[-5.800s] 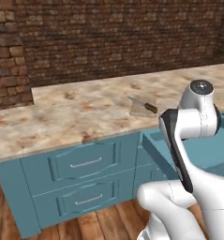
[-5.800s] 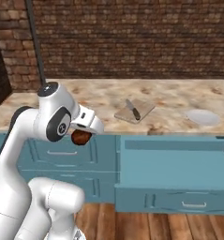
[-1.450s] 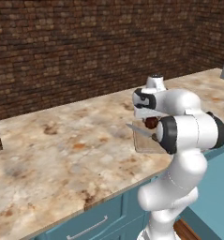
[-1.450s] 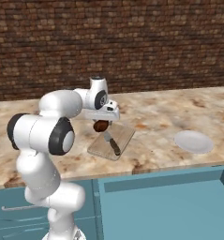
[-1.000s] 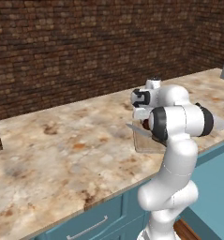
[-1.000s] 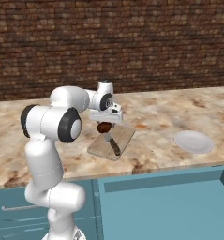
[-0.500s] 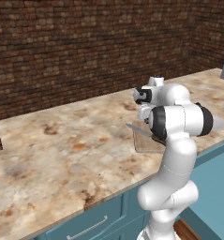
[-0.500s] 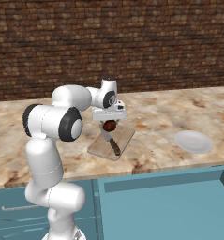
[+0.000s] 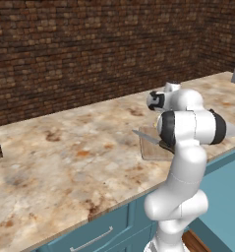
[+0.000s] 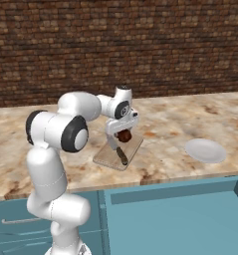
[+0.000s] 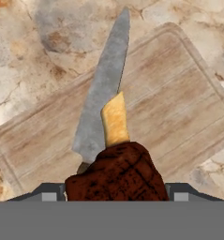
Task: Pick up the knife from the drawer and place it on the cutting board. Then place the meat from the plate to the cutting board.
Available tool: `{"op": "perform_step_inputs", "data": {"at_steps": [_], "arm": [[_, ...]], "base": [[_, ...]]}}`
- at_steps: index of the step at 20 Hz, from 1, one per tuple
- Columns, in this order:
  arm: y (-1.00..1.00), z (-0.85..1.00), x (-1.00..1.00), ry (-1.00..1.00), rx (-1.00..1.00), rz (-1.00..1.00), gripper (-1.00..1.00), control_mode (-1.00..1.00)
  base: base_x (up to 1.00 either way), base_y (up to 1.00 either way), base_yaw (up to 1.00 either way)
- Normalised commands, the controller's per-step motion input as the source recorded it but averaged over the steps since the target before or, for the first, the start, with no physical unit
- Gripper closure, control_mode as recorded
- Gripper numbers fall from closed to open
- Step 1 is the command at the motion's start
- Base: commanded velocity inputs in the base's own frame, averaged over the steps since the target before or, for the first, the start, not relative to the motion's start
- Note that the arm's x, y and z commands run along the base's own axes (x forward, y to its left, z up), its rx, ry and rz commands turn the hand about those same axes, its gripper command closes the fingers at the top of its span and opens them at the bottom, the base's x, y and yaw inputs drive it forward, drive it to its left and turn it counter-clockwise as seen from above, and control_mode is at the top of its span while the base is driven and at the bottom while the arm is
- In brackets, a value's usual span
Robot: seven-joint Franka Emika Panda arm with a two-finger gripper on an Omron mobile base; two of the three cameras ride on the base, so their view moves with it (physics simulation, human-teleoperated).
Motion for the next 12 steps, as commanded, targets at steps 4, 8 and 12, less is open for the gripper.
{"op": "perform_step_inputs", "data": {"at_steps": [4,8,12], "arm": [[0.04,-0.16,-0.04,0.0,0.01,0.09,1.0,-1.0],[0.0,-0.17,0.02,0.0,0.0,0.08,1.0,-1.0],[0.0,-0.24,0.09,0.0,0.0,0.12,1.0,-1.0]], "base": [[0.0,0.0,0.0],[0.0,0.0,0.0],[0.0,0.0,0.0]]}}
